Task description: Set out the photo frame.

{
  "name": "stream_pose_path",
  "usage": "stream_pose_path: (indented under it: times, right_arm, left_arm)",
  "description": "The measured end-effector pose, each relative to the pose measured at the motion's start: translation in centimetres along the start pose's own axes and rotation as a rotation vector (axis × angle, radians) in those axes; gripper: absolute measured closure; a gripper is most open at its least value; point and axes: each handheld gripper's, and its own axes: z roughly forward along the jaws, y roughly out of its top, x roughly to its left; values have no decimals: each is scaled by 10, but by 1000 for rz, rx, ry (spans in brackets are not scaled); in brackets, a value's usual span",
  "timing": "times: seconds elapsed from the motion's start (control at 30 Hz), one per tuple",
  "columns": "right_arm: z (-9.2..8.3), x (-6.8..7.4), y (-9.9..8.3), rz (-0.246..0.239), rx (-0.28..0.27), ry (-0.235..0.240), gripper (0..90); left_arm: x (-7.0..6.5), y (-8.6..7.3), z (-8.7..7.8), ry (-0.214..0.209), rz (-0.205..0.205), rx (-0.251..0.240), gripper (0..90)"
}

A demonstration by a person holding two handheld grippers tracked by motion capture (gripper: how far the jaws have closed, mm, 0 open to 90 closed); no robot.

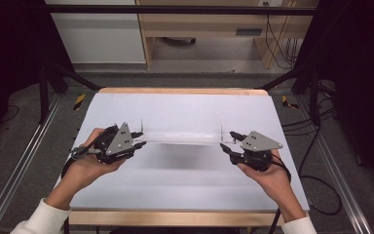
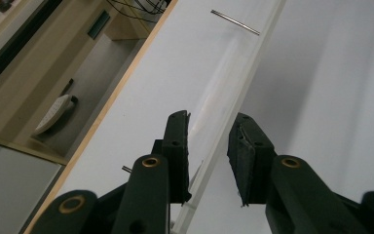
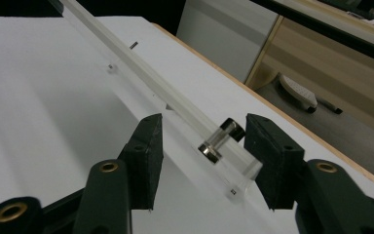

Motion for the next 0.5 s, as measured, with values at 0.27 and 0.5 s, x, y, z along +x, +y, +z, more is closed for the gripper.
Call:
stream_pose_path:
  times: [0.27,0.5]
  right_arm:
    - [8,-6,6,-20,-16,-21,520]
    - [13,-10,10,-14,-29,-34,509]
  left_arm:
    - [16,7,2,-24,-5,10,689]
    - [27,10,5,-35,-5,8,686]
